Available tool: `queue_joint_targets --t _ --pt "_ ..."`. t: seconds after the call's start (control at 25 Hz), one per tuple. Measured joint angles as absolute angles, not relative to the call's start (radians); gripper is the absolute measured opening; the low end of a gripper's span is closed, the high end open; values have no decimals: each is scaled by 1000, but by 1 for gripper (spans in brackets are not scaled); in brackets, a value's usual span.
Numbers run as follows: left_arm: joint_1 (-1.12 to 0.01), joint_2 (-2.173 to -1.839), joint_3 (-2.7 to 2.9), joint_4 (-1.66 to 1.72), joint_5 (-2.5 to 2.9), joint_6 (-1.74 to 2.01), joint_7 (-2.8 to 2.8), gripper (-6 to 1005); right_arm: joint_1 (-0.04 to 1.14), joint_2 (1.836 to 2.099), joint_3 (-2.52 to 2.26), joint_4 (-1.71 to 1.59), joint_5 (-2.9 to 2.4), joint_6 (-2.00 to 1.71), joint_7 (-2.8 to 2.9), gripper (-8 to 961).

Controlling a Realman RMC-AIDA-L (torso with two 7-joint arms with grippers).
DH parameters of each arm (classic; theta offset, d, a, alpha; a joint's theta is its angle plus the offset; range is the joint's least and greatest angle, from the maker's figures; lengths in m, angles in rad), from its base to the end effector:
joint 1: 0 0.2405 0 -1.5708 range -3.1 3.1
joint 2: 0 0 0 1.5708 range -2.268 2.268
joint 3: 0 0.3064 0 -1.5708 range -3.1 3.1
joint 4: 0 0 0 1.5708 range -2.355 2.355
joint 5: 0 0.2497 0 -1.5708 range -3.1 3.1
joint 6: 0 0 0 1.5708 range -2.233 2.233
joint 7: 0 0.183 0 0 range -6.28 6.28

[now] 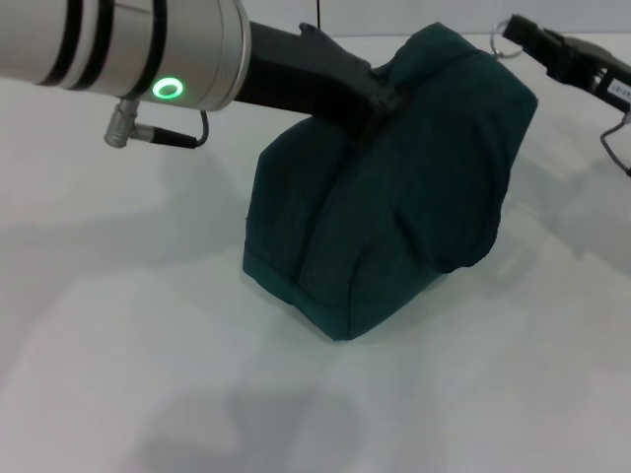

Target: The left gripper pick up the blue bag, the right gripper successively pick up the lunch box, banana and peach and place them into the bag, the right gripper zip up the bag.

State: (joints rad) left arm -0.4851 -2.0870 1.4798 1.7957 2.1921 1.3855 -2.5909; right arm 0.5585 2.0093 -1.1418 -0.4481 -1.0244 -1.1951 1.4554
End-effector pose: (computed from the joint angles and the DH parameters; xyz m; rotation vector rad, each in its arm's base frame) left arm -0.0686 0.3885 -0.0329 -2.7309 -0.5276 -0.2633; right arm 0.2733 0.4748 -0.0326 -2.1523 0.9663 1.2340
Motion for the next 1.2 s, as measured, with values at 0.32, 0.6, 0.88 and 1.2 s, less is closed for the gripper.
queue_joint_targets --t 0.32,0.6,0.88,1.2 --pt "-477 -2089 1464 1791 2163 1350 -2567 43 568 2011 -1151 -389 -1044 -1122 1446 110" --pt "-470 -2089 1453 1751 2161 1312 -2548 44 551 2012 -1131 -401 -1045 -1156 1440 111" --pt "-469 -2089 1419 1650 2097 1258 -2475 44 499 2010 -1047 -403 -1044 -1269 1369 162" --pt "-474 -2089 1381 1529 2016 1219 -2462 116 460 2007 -1028 -403 -1043 -1324 1340 295"
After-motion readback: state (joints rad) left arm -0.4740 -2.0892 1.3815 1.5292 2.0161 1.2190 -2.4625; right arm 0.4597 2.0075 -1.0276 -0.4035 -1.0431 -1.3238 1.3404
